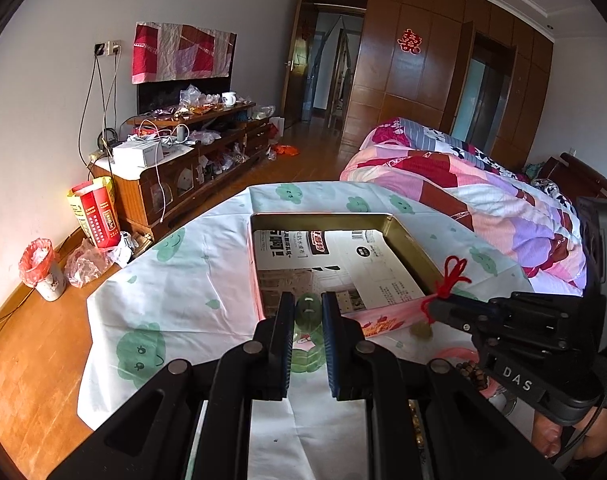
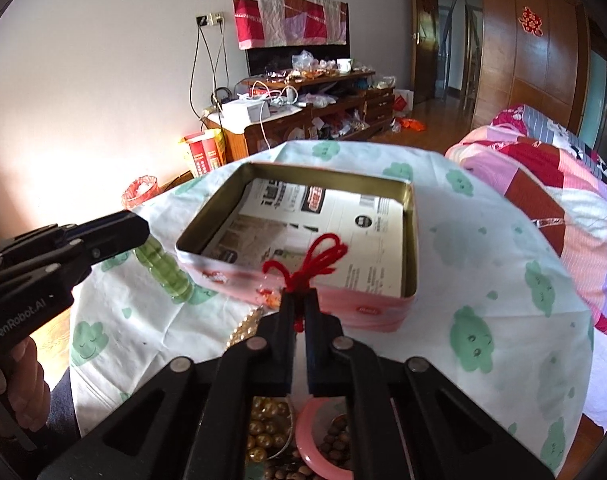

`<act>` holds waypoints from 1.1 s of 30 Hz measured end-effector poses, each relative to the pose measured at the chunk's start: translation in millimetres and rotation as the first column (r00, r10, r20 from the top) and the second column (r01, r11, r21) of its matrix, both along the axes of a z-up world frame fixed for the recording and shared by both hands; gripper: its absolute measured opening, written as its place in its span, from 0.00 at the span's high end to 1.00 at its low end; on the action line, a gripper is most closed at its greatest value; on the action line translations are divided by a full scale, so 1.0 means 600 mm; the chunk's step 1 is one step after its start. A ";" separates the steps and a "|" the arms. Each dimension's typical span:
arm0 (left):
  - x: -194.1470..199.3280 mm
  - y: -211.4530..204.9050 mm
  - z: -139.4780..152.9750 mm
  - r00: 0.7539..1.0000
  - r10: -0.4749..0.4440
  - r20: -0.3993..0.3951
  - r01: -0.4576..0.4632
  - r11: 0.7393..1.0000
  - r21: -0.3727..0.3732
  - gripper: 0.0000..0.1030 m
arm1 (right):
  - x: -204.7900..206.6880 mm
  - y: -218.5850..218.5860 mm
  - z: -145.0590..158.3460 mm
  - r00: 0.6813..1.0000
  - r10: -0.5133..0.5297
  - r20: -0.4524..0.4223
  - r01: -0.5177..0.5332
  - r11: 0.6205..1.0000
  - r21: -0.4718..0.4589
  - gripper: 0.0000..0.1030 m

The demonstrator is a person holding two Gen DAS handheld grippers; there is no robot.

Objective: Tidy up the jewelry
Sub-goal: 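Carry both items into the tin and open both tools to release them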

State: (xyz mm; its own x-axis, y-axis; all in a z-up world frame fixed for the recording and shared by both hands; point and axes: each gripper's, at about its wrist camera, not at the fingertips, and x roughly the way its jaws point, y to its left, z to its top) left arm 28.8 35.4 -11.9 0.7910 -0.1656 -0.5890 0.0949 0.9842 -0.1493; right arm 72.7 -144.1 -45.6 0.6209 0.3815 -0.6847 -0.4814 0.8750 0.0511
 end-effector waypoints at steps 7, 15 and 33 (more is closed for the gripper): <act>0.004 0.001 0.009 1.000 0.005 0.014 -0.005 1.000 0.010 0.87 | 0.006 -0.005 0.006 1.000 -0.005 0.013 0.005 1.000 0.001 0.94; 0.011 -0.001 0.015 1.000 0.010 0.019 -0.011 1.000 0.028 0.87 | 0.011 -0.012 0.018 0.999 -0.012 0.031 0.012 1.000 0.011 0.94; 0.054 -0.008 0.061 0.996 -0.001 0.087 -0.005 0.998 0.061 0.87 | 0.038 -0.027 0.044 0.996 -0.043 0.072 0.042 0.999 0.007 0.94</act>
State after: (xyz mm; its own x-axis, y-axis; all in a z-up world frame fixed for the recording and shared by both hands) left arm 61.0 30.8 24.6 0.8401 -0.1295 -0.5268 0.1029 0.9915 -0.0797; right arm 95.6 -160.1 -19.1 0.6844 0.3572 -0.6356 -0.4462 0.8946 0.0223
